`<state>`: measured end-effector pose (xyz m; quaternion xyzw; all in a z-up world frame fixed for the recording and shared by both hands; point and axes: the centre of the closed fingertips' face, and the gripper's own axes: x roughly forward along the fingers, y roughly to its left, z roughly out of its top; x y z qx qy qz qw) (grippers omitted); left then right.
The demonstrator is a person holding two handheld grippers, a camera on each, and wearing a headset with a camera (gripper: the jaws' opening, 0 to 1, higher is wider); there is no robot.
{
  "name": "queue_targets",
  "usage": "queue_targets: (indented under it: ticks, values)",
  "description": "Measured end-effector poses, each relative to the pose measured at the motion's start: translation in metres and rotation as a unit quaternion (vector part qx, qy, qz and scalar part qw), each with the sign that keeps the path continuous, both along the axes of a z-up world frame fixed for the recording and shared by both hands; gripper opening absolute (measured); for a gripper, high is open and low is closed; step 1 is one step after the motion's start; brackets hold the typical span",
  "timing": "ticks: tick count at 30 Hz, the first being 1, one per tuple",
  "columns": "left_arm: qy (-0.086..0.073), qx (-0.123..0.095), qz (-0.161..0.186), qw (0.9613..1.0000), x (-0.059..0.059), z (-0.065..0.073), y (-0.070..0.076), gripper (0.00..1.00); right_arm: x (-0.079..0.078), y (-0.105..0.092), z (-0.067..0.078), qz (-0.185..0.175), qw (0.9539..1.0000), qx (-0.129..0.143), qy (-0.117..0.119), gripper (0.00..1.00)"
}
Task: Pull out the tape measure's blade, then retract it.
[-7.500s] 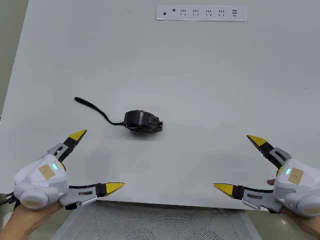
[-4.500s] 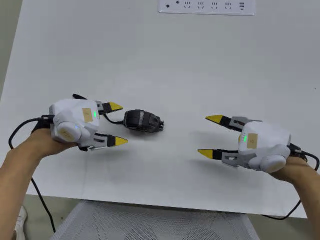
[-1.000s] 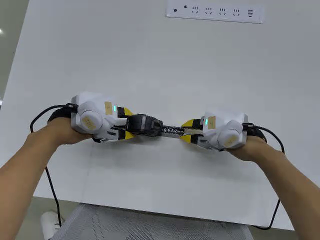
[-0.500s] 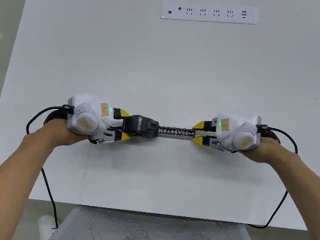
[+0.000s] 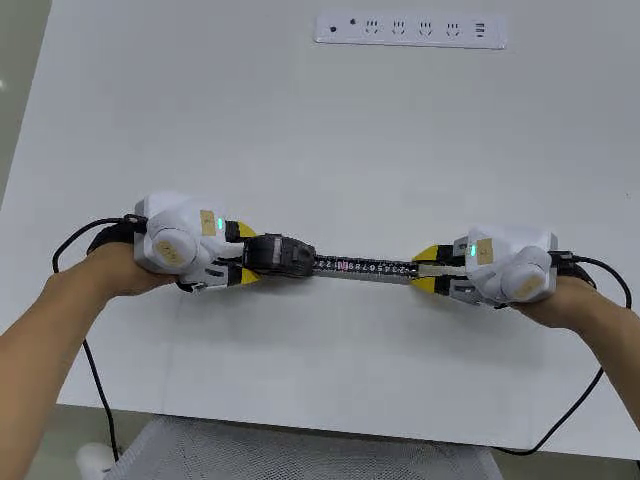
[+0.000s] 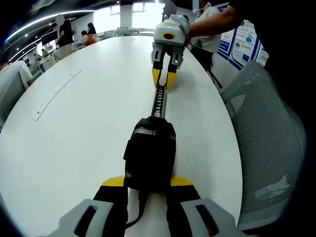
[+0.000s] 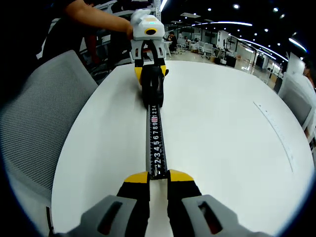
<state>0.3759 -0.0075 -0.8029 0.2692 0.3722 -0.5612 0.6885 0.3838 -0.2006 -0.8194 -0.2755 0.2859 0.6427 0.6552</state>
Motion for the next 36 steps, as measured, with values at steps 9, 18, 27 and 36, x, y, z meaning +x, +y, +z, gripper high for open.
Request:
queue_targets:
  ticks: [9, 18, 27, 36]
  values:
    - [0.001, 0.003, -0.001, 1.0000, -0.001, 0.000, 0.000, 0.26, 0.001, -0.026, 0.000, -0.004, 0.9999, -0.013, -0.005, 0.10]
    - [0.002, 0.007, -0.002, 1.0000, -0.003, 0.001, 0.000, 0.26, 0.000, -0.048, 0.002, -0.011, 0.9995, -0.026, -0.010, 0.10]
    - [0.004, 0.011, -0.003, 0.9999, -0.003, 0.000, 0.001, 0.27, 0.000, -0.060, 0.009, -0.015, 0.9991, -0.036, -0.014, 0.10]
    - [0.005, 0.020, -0.010, 0.9997, -0.003, -0.001, 0.002, 0.27, 0.000, -0.080, 0.007, -0.022, 0.9985, -0.047, -0.017, 0.10]
